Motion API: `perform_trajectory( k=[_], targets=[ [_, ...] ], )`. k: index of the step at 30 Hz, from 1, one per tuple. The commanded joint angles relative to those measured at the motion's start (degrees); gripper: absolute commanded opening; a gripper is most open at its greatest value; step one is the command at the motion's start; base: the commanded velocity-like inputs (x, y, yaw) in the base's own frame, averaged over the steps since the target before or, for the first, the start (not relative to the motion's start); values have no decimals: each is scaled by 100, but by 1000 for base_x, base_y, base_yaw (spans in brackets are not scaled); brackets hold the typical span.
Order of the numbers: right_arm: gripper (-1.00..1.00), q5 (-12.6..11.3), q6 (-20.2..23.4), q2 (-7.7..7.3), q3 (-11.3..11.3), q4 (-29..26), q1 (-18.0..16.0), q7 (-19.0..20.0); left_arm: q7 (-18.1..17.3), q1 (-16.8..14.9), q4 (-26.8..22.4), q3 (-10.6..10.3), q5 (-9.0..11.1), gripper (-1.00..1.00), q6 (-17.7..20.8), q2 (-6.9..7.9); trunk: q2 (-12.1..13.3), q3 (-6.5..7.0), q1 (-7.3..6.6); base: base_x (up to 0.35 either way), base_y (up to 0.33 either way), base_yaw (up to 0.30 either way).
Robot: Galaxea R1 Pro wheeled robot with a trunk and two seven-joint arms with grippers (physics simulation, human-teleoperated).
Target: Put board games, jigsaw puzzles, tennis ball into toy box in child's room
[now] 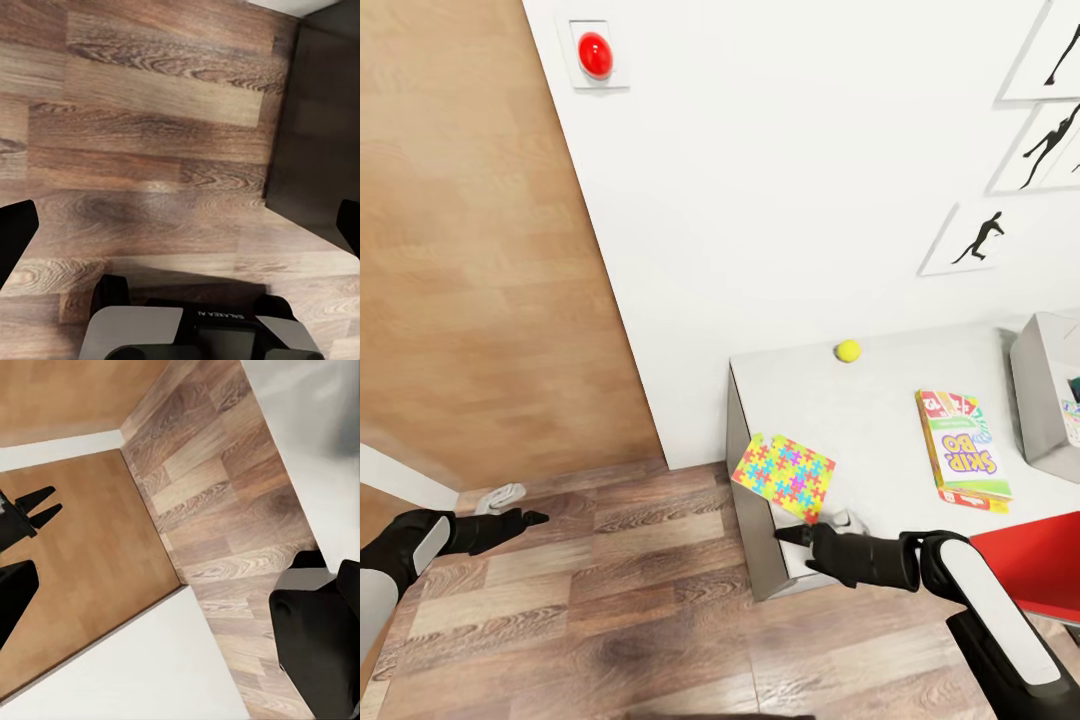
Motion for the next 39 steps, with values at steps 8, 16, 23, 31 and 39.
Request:
perform_trajectory(
  k=[8,16,23,31,39],
  targets=[
    [100,-62,1,-8,-6,-5,12,-11,-21,-3,-4,31,6,100,39,-1,-10,52,3,0,0,55],
    [100,-13,1,39,22,-6,13,-8,-68,-5,-6,38,6,100,40,22,-10,123,3,0,0,70],
    [100,4,1,52,29,-4,15,-8,-80,-3,-6,41,6,100,44,12,-10,186,3,0,0,71],
    [100,9,1,62,31,-3,14,-8,-83,-3,-7,47,6,100,39,8,-10,257,3,0,0,71],
    [100,22,1,66,33,-3,16,-8,-86,-4,-7,41,6,100,33,2,-10,329,3,0,0,71]
  ],
)
